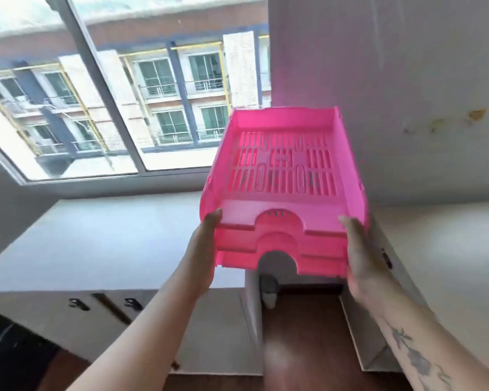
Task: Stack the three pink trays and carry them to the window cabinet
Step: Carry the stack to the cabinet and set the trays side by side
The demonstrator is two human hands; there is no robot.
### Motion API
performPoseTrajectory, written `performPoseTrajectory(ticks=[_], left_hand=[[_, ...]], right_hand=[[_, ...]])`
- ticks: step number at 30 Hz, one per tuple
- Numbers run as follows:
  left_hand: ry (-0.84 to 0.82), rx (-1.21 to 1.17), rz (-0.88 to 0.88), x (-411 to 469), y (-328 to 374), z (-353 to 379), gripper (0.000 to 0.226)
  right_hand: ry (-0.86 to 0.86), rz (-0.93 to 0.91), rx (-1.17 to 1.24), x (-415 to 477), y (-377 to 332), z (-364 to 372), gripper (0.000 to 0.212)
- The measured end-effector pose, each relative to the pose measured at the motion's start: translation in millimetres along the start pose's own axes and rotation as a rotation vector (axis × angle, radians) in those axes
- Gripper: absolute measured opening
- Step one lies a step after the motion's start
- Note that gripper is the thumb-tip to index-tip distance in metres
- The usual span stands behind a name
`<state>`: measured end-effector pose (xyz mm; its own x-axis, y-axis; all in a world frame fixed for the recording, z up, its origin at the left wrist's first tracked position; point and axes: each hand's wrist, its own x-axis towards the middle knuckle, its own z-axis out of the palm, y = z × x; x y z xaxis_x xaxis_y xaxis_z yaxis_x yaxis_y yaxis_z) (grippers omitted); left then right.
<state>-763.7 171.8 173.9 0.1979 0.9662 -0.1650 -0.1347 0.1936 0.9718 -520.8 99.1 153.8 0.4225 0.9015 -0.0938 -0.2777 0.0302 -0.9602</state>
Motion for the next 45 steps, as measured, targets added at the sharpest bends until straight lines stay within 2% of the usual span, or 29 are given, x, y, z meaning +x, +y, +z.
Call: performPoseTrajectory(ticks=[4, 6, 7, 8, 14, 19, 21, 24, 26, 27, 31, 33, 36, 40, 43, 45], left_hand=[[0.164, -0.003, 0.055, -7, 17, -121, 0.043], [0.216, -0.009, 0.062, -8, 19, -159, 0.044], [0.267, 0.012, 0.058, -3, 20, -200, 0.042], [0.301, 0.039, 0.054, 3, 18, -240, 0.042], [0.336, 0.052, -0.058, 33, -5, -356, 0.047], [0.226, 0.080, -0.124, 61, -13, -400, 0.054], [0.205, 0.106, -0.109, 66, -9, -403, 0.056], [0.289, 0.251, -0.009, 75, 14, -406, 0.046], [0.311, 0.397, 0.075, 85, 39, -408, 0.026], [0.306, 0.467, 0.117, 89, 51, -408, 0.023], [0.372, 0.514, 0.305, 78, 82, -422, 0.030], [0.456, 0.478, 0.372, 62, 91, -443, 0.028], [0.619, 0.477, 0.413, 40, 97, -499, 0.028], [0.807, 0.446, 0.333, 21, 96, -584, 0.027], [0.822, 0.423, 0.249, 16, 79, -638, 0.022], [0.807, 0.408, 0.183, 21, 62, -662, 0.018]], right_hand=[[-0.217, 0.008, -0.037, 5, 41, 123, 0.048], [-0.279, 0.018, -0.061, 5, 57, 161, 0.052], [-0.314, 0.023, -0.077, 8, 77, 202, 0.050], [-0.330, 0.025, -0.080, 9, 94, 240, 0.048], [-0.298, 0.110, -0.133, 4, 150, 343, 0.048], [-0.163, 0.134, -0.217, 5, 169, 375, 0.059], [-0.119, 0.128, -0.296, 5, 164, 377, 0.056], [-0.072, 0.052, -0.469, 14, 136, 386, 0.028], [-0.054, -0.022, -0.583, 22, 116, 395, 0.023], [-0.049, -0.052, -0.618, 24, 107, 400, 0.024], [-0.037, -0.185, -0.652, 21, 95, 429, 0.023], [-0.052, -0.280, -0.642, 11, 99, 458, 0.021], [-0.197, -0.364, -0.616, 2, 119, 517, 0.030], [-0.374, -0.301, -0.577, -19, 153, 600, 0.034], [-0.449, -0.225, -0.597, -32, 179, 644, 0.029], [-0.441, -0.153, -0.640, -35, 201, 660, 0.027]])
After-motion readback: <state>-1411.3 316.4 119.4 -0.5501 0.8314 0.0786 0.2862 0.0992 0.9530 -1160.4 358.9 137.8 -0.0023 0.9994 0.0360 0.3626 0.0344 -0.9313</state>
